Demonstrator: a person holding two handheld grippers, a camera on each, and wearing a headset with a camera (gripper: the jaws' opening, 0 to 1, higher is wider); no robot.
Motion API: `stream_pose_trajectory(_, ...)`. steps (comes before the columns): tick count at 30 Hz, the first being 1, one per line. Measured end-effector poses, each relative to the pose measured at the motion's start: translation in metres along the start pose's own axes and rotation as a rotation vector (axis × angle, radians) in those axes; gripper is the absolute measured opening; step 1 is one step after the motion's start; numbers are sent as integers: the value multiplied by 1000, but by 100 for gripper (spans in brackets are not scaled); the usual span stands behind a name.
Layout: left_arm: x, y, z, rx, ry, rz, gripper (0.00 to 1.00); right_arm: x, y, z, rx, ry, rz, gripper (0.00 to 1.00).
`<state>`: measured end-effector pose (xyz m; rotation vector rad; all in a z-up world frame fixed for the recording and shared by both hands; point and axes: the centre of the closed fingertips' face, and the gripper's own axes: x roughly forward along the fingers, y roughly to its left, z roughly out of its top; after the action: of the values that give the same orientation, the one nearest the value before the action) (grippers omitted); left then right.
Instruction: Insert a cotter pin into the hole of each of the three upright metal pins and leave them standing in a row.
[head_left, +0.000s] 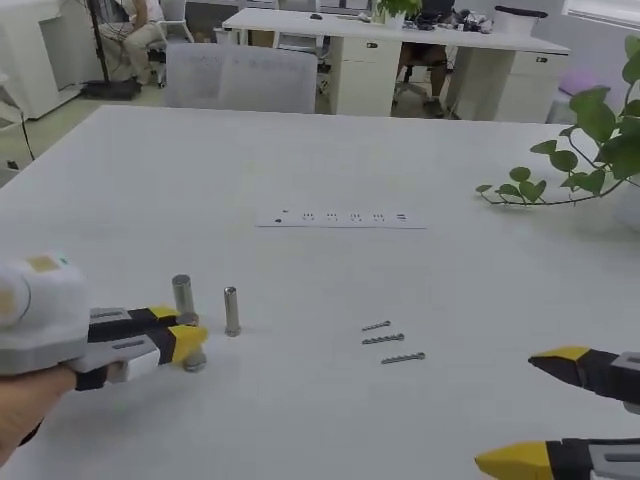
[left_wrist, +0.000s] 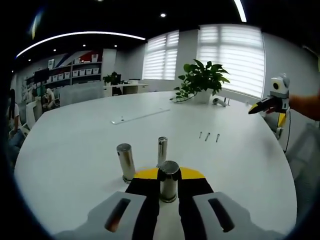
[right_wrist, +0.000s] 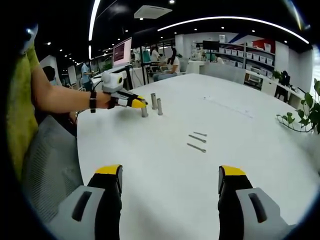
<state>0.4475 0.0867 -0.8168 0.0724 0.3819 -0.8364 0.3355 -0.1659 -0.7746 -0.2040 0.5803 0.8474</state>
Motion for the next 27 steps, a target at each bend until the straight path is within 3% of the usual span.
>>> stream_pose_trajectory(10, -5, -12, -2, 15, 15, -52, 10, 1, 2, 2, -4, -1, 4, 80)
stream_pose_trajectory(17, -11, -22, 1, 6, 3, -96, 10, 1, 3, 3, -6, -3, 6, 80)
stream_pose_trajectory(27, -25, -52, 10, 61, 9, -204, 10, 2, 5, 6, -14, -5, 8, 80)
